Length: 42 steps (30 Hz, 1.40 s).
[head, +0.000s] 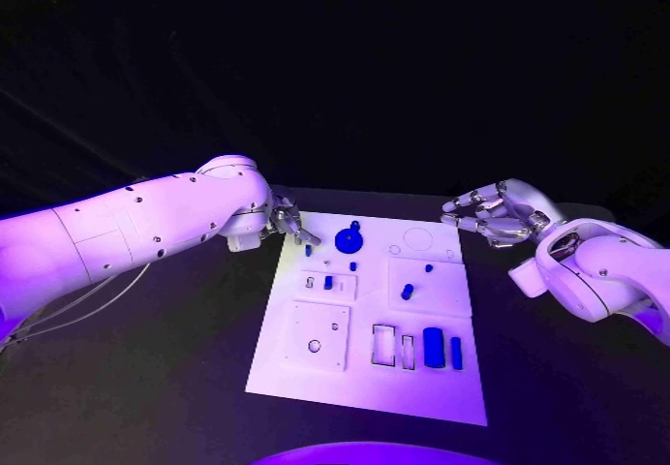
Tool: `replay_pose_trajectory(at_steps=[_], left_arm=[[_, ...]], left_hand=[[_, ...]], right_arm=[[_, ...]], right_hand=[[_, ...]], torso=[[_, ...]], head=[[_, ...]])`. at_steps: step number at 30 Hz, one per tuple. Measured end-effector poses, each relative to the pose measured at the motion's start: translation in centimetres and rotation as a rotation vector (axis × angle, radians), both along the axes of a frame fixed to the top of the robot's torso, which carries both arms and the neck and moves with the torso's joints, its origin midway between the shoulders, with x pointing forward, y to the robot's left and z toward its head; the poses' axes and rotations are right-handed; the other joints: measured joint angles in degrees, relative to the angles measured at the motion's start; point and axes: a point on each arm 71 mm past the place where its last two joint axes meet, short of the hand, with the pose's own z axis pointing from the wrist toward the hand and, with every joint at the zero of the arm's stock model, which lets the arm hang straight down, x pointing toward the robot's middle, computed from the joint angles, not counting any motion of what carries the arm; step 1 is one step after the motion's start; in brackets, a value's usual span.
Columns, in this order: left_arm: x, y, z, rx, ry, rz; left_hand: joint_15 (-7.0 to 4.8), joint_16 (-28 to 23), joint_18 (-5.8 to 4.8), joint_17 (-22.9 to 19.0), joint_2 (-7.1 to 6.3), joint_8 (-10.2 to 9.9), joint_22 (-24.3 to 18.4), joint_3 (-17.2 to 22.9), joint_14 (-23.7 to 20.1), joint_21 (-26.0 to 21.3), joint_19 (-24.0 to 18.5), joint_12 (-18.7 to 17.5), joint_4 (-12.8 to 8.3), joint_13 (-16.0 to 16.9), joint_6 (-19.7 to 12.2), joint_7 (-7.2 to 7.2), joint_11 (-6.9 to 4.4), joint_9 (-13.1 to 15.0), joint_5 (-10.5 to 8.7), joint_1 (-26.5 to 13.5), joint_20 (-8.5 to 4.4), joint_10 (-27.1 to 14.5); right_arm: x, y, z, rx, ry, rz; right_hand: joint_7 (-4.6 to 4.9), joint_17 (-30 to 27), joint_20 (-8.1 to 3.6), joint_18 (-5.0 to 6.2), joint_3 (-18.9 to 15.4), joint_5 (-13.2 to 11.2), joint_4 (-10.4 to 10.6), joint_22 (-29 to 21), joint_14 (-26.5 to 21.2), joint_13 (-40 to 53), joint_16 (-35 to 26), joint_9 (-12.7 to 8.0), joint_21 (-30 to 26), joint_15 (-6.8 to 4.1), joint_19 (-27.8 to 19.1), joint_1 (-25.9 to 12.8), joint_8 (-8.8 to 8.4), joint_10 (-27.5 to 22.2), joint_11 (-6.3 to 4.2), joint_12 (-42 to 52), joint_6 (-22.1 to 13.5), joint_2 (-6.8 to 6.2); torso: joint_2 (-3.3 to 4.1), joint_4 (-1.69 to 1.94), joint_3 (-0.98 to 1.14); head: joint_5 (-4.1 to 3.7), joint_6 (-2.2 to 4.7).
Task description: Assemble the parts on the task board
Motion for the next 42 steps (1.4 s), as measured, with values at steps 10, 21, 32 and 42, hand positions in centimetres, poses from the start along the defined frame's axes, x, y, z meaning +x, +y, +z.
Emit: replay_pose_trajectory(at_steps=[10, 21, 32, 42], left_arm=[[0.29, -0.20, -0.21, 0.044, 0.015, -0.004], [0.63, -0.58, -0.47, 0.060, 0.023, -0.002], [0.93, -0.54, -0.61, 0.064, 0.025, 0.008], [1.00, -0.83, -0.84, 0.063, 0.033, 0.006]], left_hand=[[0.00, 0.0, 0.01, 0.0, 0.13, 0.2, 0.2, -1.1, 0.0, 0.0, 0.0, -0.1, 0.0, 0.0, -0.3, -0.07, 0.15, 0.4, 0.00, -0.1, 0.00, -0.2], [0.00, 0.0, 0.00, 0.0, 0.36, 0.2, 0.3, -2.2, 0.0, 0.2, -0.2, -1.7, -0.2, -1.8, -1.0, 0.23, 0.39, 0.6, 0.00, -0.4, -0.20, -2.1], [0.01, 0.0, 0.01, 0.0, 0.95, -2.1, 0.1, -3.6, 0.0, 0.2, -0.6, -3.2, -0.2, -4.3, -3.3, 1.25, 1.43, -0.3, 0.00, -0.2, 0.22, -3.9], [0.44, 0.0, 0.00, 0.0, 1.64, -3.8, -0.1, -4.3, 0.0, 0.2, -1.1, -3.7, -0.2, -5.1, -3.9, 1.87, 1.73, -1.2, 0.00, 0.5, 0.65, -4.6]], right_arm=[[-0.01, 0.03, -0.03, 0.000, 0.001, 0.001], [-0.02, 0.06, -0.03, 0.000, 0.001, 0.002], [-0.03, 0.06, -0.03, 0.000, 0.001, 0.002], [-0.03, 0.09, -0.03, 0.001, 0.002, 0.002]], right_hand=[[0.00, 0.0, 0.00, 0.00, 0.0, 0.0, 0.0, 0.0, 0.0, 0.0, 0.0, 0.0, 0.0, 0.00, 0.0, 0.0, 0.00, 0.0, 0.00, 0.0, 0.0, 0.00], [0.00, 0.0, 0.00, 0.00, 0.0, 0.0, 0.0, 0.0, 0.0, 0.0, 0.0, 0.0, 0.0, 0.00, 0.0, 0.0, 0.00, 0.0, 0.00, 0.0, 0.0, 0.00], [0.00, 0.0, 0.00, 0.00, 0.0, 0.0, 0.0, 0.0, 0.0, 0.0, 0.0, 0.0, 0.0, 0.00, 0.0, 0.0, 0.00, 0.0, 0.00, 0.0, 0.0, 0.00], [0.00, 0.0, 0.00, 0.00, 0.0, 0.0, 0.0, 0.0, 0.0, 0.0, 0.0, 0.0, 0.0, 0.00, 0.0, 0.0, 0.00, 0.0, 0.00, 0.0, 0.0, 0.00]], torso=[[0.01, -0.02, -0.01], [0.01, -0.04, -0.03], [-0.01, -0.03, -0.03], [-0.07, -0.01, -0.01]], head=[[0.11, -0.23], [0.03, -0.39], [-0.02, -0.60], [-0.02, -0.75]])
